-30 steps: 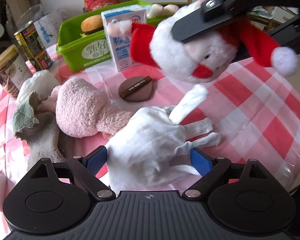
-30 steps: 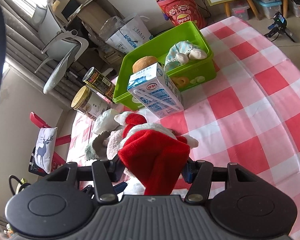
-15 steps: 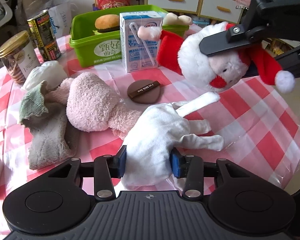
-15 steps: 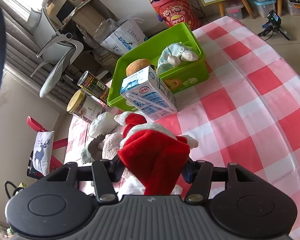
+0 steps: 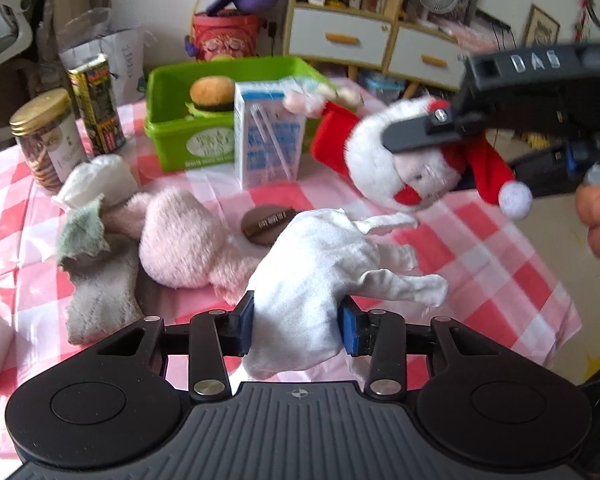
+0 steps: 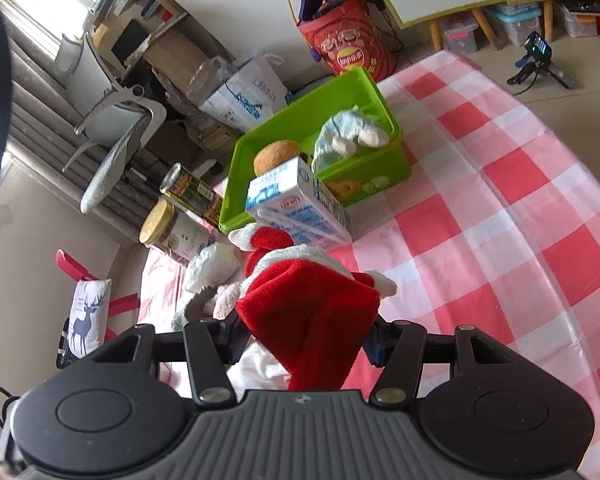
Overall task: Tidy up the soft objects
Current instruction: 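Carry the glove in the left tool while the right tool carries the Santa plush to the bin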
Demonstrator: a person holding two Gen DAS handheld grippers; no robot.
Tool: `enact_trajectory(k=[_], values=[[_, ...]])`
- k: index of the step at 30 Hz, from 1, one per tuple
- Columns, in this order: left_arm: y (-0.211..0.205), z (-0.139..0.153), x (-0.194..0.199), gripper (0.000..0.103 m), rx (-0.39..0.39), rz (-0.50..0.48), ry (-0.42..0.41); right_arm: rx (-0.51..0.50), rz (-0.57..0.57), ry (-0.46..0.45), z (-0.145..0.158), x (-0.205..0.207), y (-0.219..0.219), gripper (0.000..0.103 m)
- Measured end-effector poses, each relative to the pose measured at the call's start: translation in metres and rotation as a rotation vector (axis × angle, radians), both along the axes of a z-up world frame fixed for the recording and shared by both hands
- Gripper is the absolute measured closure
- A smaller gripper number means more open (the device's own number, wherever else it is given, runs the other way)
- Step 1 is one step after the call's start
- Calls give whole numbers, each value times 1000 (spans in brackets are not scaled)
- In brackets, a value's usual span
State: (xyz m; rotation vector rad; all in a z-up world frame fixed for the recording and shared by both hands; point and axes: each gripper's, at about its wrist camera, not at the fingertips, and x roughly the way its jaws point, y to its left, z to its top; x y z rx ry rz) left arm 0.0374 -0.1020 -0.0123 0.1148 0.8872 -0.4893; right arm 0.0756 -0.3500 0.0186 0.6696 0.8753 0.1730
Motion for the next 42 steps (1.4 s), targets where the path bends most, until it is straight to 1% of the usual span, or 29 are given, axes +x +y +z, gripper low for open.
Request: enact_trajectory(k=[4, 10, 13, 18, 24, 34, 42], values=[[7, 12, 5, 61, -47, 48, -17, 1, -16, -29, 8, -3, -4, 61], [15, 28, 15, 61, -106, 104, -36, 23, -42, -39, 13, -3, -9, 61], [19, 36, 22, 61, -142, 139, -51, 23, -57, -75, 20, -4, -11, 61], [27, 49, 32, 61, -208, 194, -84, 10, -86, -167, 32, -4, -14, 61], [34, 60, 46, 61, -278, 270, -114, 25, -126, -229, 35, -1, -20, 61], [46, 64, 75, 61, -350, 377, -121, 65, -186, -231, 28, 10, -27, 61], [48, 64, 98, 60, -387, 435, -146, 40, -197, -285, 29, 23, -22, 61]])
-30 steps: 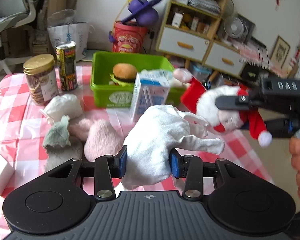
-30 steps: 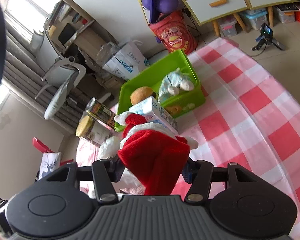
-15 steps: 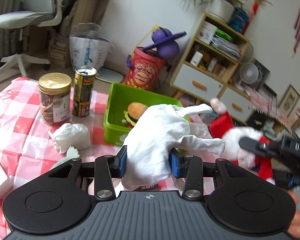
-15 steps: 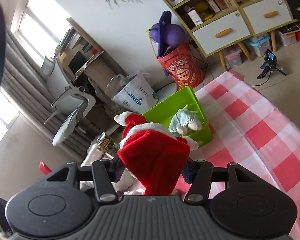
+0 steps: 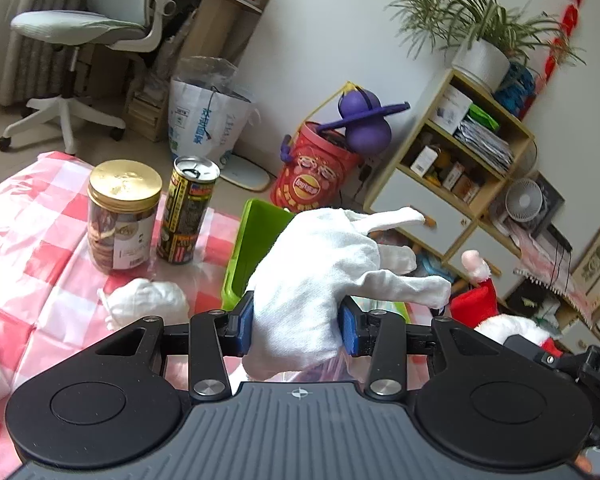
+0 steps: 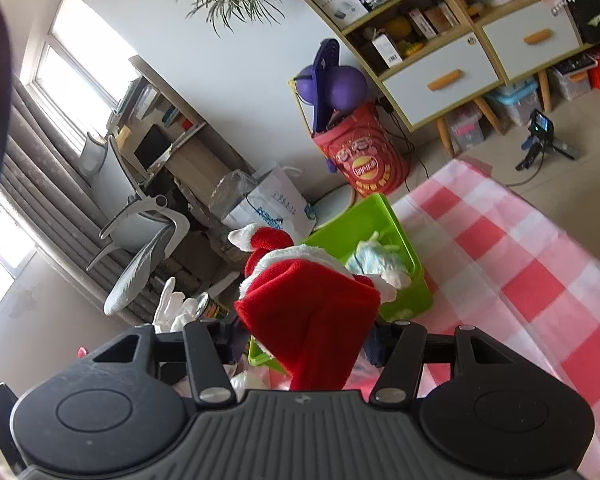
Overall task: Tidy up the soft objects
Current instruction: 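Carry the glove in the left tool while the right tool carries the Santa plush to the bin, then open the left tool over the bin while the right tool releases the Santa plush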
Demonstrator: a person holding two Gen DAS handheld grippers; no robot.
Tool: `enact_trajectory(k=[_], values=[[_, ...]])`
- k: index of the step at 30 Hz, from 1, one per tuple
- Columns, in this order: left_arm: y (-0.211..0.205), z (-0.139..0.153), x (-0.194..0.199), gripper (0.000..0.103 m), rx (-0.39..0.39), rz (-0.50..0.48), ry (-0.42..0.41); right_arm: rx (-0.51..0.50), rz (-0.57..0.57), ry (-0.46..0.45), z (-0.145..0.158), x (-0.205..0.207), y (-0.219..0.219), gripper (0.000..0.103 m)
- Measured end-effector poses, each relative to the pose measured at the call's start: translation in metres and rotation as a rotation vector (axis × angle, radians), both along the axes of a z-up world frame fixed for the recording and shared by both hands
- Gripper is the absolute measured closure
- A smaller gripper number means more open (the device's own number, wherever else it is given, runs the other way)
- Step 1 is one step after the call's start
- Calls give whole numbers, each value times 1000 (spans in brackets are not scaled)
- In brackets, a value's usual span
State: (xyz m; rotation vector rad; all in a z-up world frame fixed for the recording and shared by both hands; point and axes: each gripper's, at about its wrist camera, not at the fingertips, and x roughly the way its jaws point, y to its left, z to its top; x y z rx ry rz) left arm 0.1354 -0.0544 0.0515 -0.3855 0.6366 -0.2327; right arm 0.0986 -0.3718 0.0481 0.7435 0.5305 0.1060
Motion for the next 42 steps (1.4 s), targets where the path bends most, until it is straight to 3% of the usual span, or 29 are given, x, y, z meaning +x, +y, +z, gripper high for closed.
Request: enact_trajectory(k=[12, 42], values=[[-17, -5, 36, 60, -32, 24, 11, 10, -44, -57, -6, 47, 6, 61], [-26, -35, 108, 57, -78, 79, 78, 66, -83, 36, -41, 136, 14, 59]])
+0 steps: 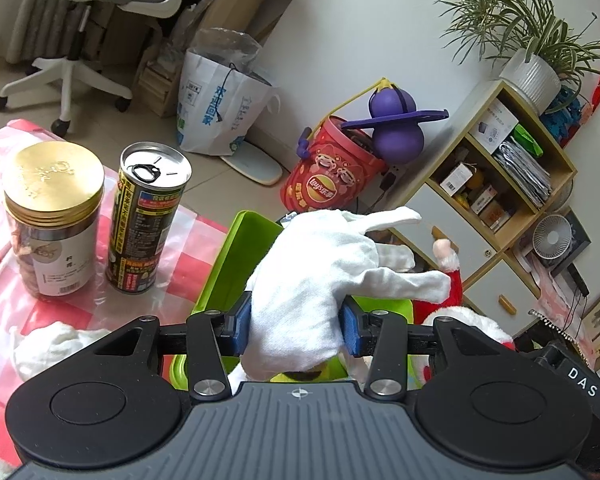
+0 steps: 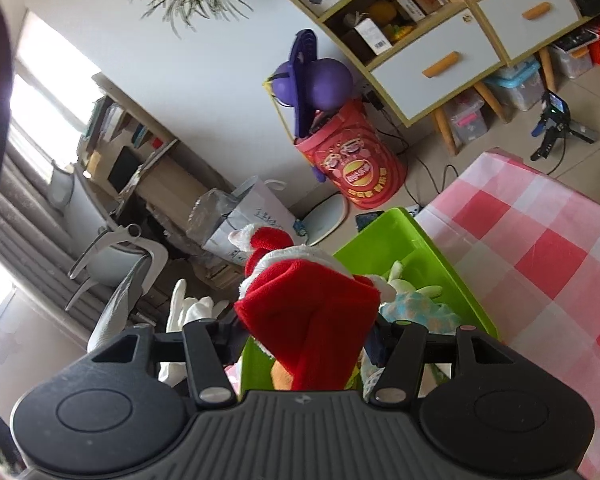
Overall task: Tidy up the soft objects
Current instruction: 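Open the left tool over the bin while the right tool releases the Santa plush, then move both tools back over the table toward the pink plush and grey towel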
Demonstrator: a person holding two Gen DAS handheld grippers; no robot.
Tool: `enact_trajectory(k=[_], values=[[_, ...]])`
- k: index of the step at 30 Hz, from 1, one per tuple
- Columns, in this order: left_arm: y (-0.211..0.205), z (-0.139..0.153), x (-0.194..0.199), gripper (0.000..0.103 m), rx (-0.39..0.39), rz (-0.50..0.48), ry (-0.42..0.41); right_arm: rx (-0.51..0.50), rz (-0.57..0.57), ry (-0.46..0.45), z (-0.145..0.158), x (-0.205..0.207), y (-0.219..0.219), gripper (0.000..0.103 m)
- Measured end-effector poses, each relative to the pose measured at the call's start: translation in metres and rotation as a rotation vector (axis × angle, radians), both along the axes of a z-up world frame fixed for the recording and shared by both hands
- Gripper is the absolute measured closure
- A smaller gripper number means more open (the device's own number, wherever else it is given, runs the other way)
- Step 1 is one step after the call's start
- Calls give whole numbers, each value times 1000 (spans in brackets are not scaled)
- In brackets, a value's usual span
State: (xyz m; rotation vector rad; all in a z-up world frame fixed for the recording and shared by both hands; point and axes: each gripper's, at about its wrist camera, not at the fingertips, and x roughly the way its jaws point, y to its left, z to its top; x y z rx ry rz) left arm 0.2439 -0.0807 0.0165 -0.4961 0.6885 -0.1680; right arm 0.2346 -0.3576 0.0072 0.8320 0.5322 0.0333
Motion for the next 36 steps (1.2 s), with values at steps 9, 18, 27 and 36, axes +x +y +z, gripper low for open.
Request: enact_trajectory(k=[9, 18, 27, 36], values=[[-2, -1, -3, 28, 1, -3, 3, -26, 15, 5, 1, 4, 3, 51], [10, 18, -19, 24, 16, -12, -7, -104, 73, 0, 17, -8, 10, 50], [28, 37, -47, 23, 34, -36, 15, -170, 107, -18, 40, -31, 23, 50], [54, 46, -74, 23, 97, -30, 9, -276, 199, -25, 50, -53, 46, 49]])
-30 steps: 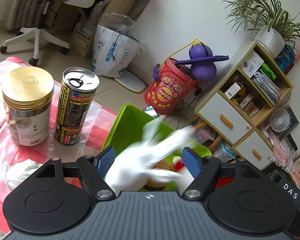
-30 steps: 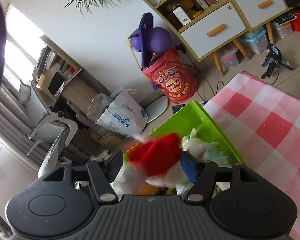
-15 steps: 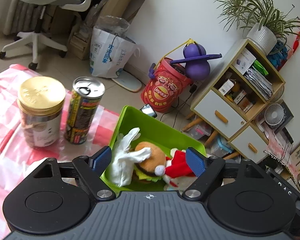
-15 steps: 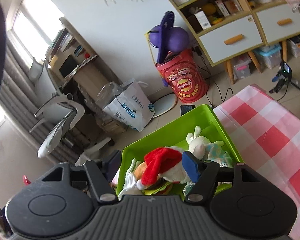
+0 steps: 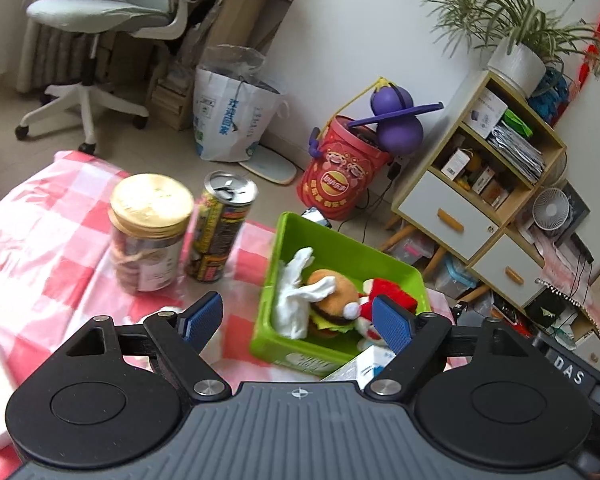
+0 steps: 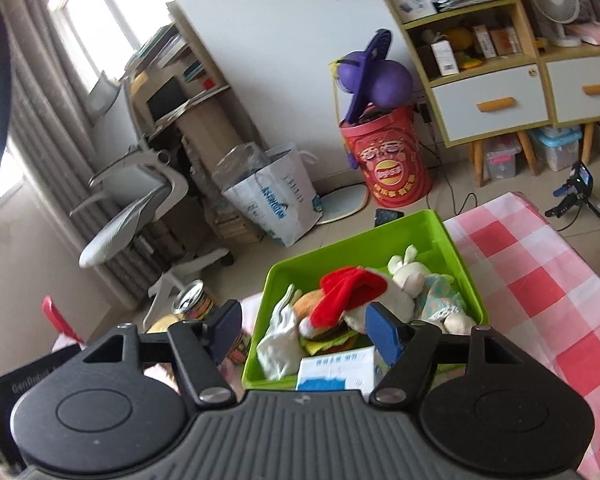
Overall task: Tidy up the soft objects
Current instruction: 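Move both tools back over the table toward the pink plush and grey towel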
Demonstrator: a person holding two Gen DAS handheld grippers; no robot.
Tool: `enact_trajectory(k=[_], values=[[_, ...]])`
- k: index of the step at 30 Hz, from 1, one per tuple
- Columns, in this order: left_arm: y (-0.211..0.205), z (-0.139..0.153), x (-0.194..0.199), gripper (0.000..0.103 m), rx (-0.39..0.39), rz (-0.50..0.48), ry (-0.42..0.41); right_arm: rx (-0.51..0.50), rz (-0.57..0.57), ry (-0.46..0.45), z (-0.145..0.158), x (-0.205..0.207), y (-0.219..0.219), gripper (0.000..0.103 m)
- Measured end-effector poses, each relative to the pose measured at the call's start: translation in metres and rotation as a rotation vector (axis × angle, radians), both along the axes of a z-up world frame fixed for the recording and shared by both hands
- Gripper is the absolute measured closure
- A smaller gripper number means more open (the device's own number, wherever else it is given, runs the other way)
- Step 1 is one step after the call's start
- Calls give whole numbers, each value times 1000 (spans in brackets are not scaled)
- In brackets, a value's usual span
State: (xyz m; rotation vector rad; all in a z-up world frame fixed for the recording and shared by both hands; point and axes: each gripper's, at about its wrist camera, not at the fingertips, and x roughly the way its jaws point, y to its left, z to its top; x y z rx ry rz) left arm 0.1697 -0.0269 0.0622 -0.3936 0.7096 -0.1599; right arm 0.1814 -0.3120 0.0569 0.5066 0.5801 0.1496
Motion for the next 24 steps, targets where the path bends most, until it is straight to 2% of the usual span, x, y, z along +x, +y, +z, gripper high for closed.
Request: enact_trajectory(k=[8, 16, 24], values=[[32, 2, -20, 23, 61, 22, -13, -62, 115, -21, 2, -26, 24, 50], [65, -2, -37, 23, 85, 44, -6, -93, 292, 26, -15, -42, 58, 50], [83, -24, -42, 23, 91, 23, 65, -161, 387, 93, -42, -45, 87, 50]])
